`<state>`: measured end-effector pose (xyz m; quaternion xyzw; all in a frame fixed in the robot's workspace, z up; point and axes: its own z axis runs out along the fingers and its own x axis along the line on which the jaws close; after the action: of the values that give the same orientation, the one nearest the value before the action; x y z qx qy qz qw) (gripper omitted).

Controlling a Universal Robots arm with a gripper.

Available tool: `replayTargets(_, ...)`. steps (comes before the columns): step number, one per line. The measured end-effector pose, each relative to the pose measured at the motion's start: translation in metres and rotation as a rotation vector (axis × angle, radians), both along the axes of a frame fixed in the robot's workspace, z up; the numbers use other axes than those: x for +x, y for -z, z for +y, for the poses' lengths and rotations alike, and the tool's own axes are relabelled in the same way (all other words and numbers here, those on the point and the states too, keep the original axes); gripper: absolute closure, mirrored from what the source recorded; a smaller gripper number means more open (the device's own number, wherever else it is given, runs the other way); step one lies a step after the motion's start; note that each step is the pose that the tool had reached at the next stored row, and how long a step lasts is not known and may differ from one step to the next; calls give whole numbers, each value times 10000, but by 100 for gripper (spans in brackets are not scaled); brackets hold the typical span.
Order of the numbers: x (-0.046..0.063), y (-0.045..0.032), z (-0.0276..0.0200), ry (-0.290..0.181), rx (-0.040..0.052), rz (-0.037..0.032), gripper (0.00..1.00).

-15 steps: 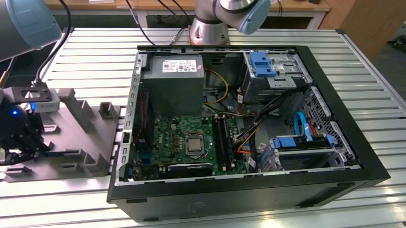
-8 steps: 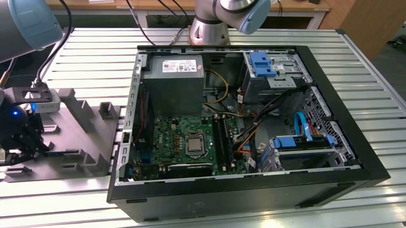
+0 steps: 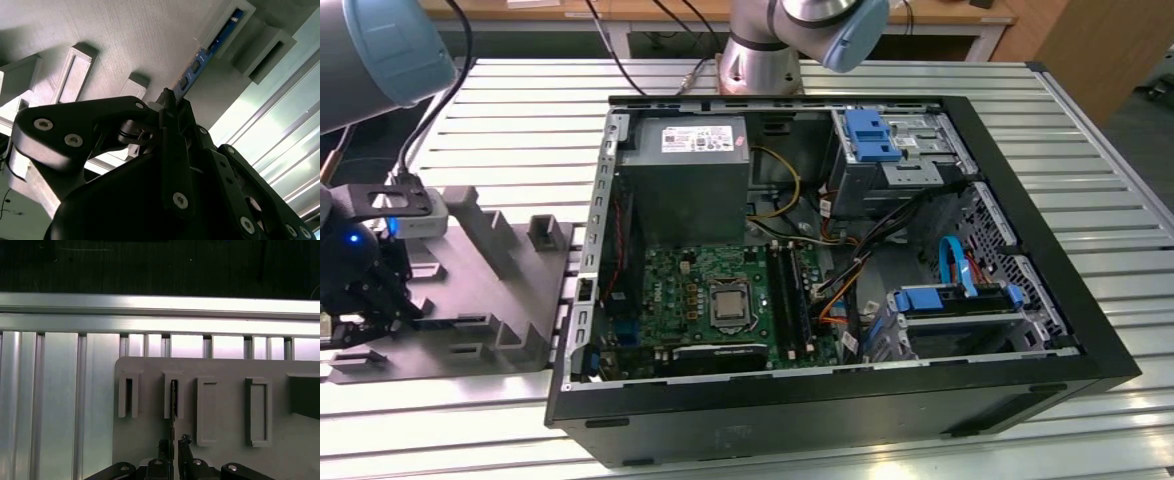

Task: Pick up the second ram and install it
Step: 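Pick up the second ram and move it above second insertion slot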

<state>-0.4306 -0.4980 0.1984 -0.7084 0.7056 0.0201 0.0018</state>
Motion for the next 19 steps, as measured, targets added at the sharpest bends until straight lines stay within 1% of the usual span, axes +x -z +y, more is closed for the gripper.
replayTargets(2, 12, -1, 0, -1, -2, 2, 78)
replayTargets(3, 42, -1, 0, 2, -2, 2, 78)
replayTargets(12, 51, -1, 0, 0, -1, 2, 78)
replayTargets(14, 53, -2, 0, 1, -2, 3, 80)
replayTargets(15, 54, -1, 0, 0, -2, 3, 87)
replayTargets(19, 57, -1, 0, 1, -1, 2, 87)
